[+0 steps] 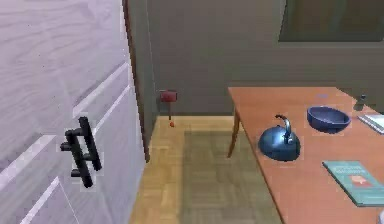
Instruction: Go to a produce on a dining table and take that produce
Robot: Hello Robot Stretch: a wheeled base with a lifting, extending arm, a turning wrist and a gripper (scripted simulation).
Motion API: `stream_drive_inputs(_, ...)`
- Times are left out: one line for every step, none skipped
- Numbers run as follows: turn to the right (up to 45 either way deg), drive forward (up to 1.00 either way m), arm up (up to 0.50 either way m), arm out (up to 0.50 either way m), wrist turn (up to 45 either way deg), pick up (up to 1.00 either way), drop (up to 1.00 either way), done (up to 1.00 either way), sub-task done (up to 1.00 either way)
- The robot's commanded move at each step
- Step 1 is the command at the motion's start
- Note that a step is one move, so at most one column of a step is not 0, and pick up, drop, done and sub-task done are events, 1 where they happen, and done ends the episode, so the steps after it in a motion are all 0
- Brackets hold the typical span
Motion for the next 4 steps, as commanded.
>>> stream_drive_inputs(45.0, 0.00, 0.00, 0.00, 0.0, 0.00, 0.00, 0.00, 0.00)
stream_drive_inputs(45.0, 0.00, 0.00, 0.00, 0.0, 0.00, 0.00, 0.00, 0.00)
stream_drive_inputs(42.0, 0.00, 0.00, 0.00, 0.0, 0.00, 0.00, 0.00, 0.00)
stream_drive_inputs(0.0, 0.40, 0.00, 0.00, 0.0, 0.00, 0.00, 0.00, 0.00)
